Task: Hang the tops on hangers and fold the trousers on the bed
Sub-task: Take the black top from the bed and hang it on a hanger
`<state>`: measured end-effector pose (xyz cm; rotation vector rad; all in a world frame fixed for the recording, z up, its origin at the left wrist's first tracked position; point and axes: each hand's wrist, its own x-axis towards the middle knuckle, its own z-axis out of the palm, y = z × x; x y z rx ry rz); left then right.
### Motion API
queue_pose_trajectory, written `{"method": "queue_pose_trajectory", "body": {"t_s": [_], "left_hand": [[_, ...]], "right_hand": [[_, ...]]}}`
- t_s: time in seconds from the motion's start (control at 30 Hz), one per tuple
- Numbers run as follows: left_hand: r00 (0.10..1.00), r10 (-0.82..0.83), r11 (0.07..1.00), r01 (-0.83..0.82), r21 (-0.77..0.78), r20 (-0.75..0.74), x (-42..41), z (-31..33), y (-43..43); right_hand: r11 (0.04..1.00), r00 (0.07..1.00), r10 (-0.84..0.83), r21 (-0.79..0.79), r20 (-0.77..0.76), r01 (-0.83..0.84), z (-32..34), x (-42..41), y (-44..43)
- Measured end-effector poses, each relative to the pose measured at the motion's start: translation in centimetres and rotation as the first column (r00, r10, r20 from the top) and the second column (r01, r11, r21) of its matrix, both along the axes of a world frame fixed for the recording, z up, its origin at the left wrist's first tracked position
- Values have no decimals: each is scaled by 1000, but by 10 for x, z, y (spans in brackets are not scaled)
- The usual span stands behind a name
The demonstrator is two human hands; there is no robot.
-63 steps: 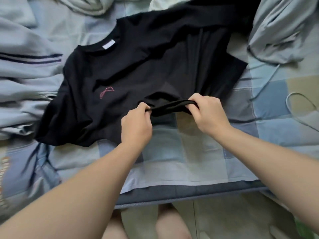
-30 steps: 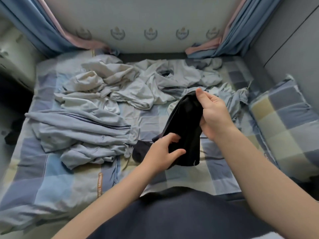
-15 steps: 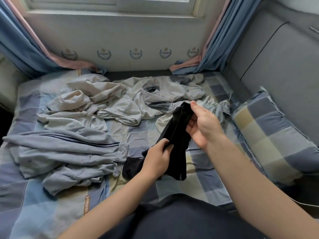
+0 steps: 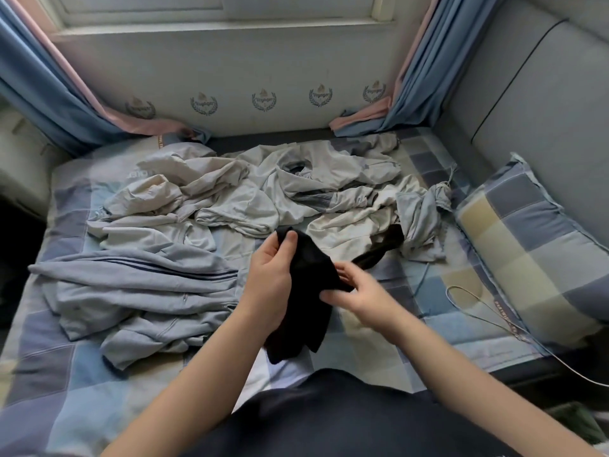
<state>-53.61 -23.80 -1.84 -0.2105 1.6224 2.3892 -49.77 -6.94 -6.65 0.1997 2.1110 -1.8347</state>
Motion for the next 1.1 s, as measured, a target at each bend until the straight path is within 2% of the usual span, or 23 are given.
{"method": "queue_pose_trajectory", "body": {"t_s": [0.07,0.2,0.27,0.33,0.43,0.5,0.53,0.6,0.7,0.77,0.87,0.9,1.0,1.1], "left_hand": [[1000,-10,999,10,33,-11,2,11,-1],[997,67,998,-67,17,-40,-7,23,-18],[992,123,992,-124,-17,-42,-14,22,-33],[983,186,982,-186,-30,1,-21,16,-47],[979,194,981,-194,-10,58,-27,4,-59],[984,174,984,-173,-41,37,-28,-1,-64],[987,160,985,-159,-74,10,-26,-3,-65],[994,80,964,-98,-248,-80,-20,-8,-64],[981,-83,852,-20,-524,-173,-1,-15,-51],[965,-217,802,90,-591,-148,12,-19,-39],[891,-453,710,352,-610,-13,27,-27,-21],[874,-487,669,373,-642,1,30,-32,-16],[891,-453,601,315,-735,11,31,-45,-6],[912,-402,509,300,-806,86,26,-57,-2]], "right_hand": [[991,998,39,128,-57,-31,-15,3,-10],[875,990,-37,474,-137,98,-39,-7,-4],[841,990,-18,533,-142,92,-43,-10,7],[847,983,-8,522,-183,104,-41,-12,15],[890,970,-14,439,-242,122,-24,-18,11],[941,970,-65,309,-233,137,-11,-23,5],[960,972,-97,237,-214,148,-4,-25,2],[980,975,-165,83,-146,178,9,-29,-3],[966,967,-248,-83,-55,243,34,-31,-12],[951,957,-287,-134,-38,280,51,-32,-18],[931,953,-301,-222,-22,289,76,-30,-24],[925,955,-297,-253,-19,283,84,-29,-26],[890,950,-313,-348,4,294,105,-25,-31],[831,937,-346,-450,45,328,119,-25,-34]]}}
